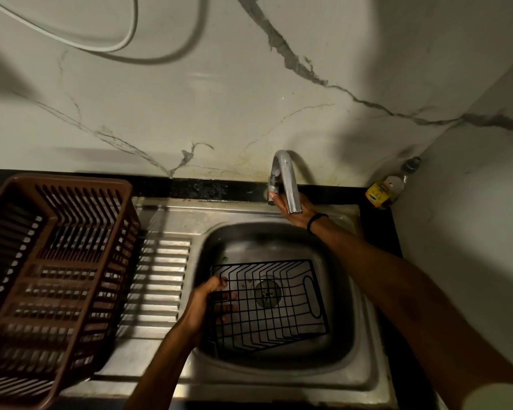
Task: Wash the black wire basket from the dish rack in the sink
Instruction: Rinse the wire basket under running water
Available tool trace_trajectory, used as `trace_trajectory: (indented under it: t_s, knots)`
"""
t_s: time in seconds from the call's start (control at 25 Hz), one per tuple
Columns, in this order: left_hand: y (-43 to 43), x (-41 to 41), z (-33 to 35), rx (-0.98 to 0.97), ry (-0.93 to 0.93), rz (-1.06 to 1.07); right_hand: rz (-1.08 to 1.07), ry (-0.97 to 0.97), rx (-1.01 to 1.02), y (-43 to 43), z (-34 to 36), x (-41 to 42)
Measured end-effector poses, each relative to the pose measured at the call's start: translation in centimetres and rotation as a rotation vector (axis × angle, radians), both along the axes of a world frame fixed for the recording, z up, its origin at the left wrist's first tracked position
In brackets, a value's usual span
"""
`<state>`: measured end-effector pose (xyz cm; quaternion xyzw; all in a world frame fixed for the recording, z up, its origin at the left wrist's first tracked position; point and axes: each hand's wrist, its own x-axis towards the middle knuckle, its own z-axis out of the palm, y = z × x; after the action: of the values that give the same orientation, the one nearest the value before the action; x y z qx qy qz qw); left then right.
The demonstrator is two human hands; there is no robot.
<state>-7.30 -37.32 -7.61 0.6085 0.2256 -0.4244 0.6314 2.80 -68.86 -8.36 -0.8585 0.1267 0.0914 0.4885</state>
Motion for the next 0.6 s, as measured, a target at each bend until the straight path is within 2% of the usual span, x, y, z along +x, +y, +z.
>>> trace_trajectory:
  t_s: [0.12,0.2,0.28,0.4,0.6]
  knots:
    - [0.2,-0.1,0.3,-0.009,-0.014,0.007,-0.058,0.031,-0.176,0.4,0.8,-0.6]
    - [0.3,-0.1,0.9,-0.017,-0.023,0.008,-0.114,0.063,-0.181,0.0,0.2,-1.6]
    - [0.4,0.0,1.3,-0.026,-0.029,0.015,-0.208,0.113,-0.121,-0.7,-0.8,-3.2]
    - [0.3,0.3,1.8,-0.021,-0.041,0.018,-0.427,0.162,0.129,-0.4,-1.3,-7.7]
    - [0.3,0.8,3.8,-0.031,-0.087,0.018,-0.700,0.313,0.210,1.9,-2.7,-14.6]
